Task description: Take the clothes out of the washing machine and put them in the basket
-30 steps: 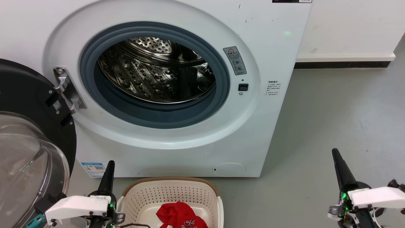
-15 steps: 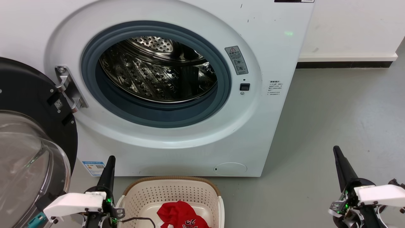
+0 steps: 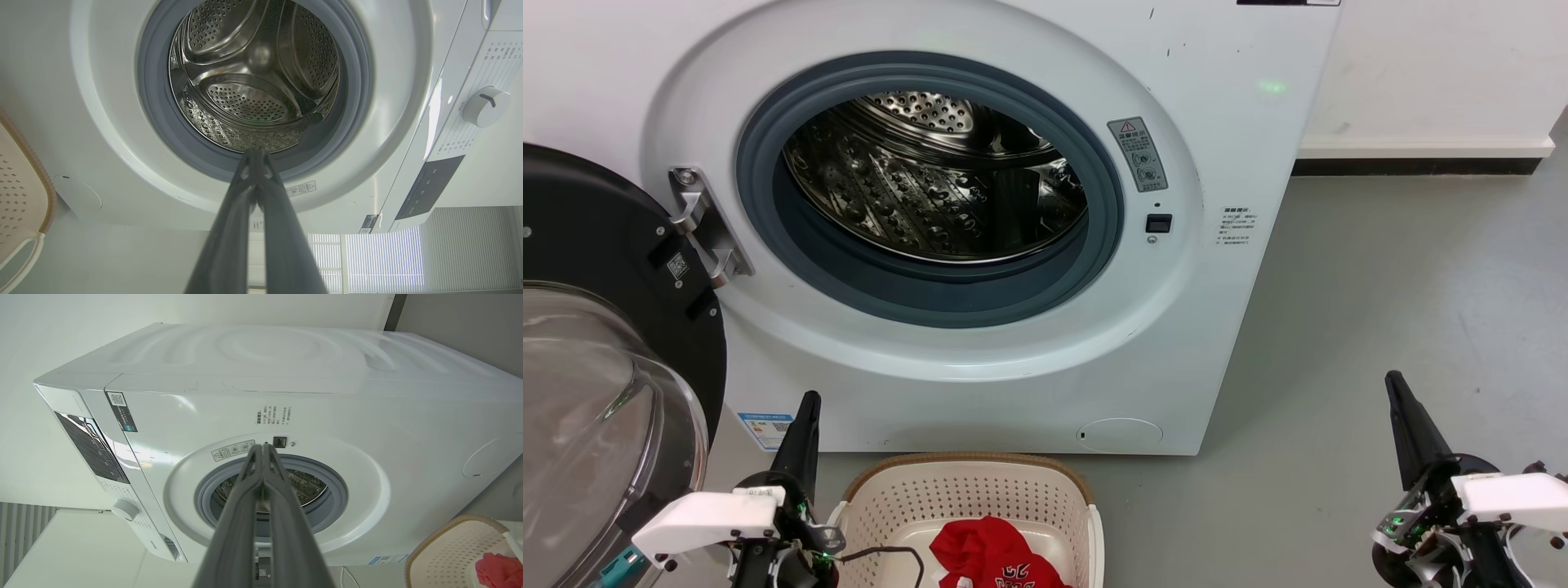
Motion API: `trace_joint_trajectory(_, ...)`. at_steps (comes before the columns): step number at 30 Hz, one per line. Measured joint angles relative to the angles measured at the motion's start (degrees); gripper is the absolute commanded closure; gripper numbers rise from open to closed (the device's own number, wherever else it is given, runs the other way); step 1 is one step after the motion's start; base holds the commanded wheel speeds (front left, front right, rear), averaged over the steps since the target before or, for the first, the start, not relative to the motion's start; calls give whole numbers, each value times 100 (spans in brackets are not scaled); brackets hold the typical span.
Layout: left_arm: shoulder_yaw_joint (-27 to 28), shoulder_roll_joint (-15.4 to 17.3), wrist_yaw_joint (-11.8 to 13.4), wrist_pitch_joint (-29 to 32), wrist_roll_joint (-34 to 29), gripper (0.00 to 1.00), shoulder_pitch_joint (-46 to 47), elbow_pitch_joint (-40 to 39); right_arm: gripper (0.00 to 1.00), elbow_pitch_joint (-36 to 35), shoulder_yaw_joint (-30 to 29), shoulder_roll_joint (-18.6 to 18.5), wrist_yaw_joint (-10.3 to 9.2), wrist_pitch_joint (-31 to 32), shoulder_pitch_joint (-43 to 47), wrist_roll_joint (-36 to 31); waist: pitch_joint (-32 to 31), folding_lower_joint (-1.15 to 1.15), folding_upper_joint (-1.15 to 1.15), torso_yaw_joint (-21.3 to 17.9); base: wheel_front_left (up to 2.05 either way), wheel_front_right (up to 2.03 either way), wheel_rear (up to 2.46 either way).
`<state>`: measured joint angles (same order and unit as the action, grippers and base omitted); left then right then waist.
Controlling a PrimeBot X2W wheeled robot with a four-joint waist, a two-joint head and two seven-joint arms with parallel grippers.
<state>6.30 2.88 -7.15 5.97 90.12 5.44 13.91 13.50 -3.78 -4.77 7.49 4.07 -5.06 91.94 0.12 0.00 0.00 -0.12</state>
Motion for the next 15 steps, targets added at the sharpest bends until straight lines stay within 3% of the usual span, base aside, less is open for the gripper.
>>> trace_joint_trajectory(15,16,0,-27,60,225,100,68,20,100,38,-59,27,0,77,-68,234,6,0,0,12,0,0,0)
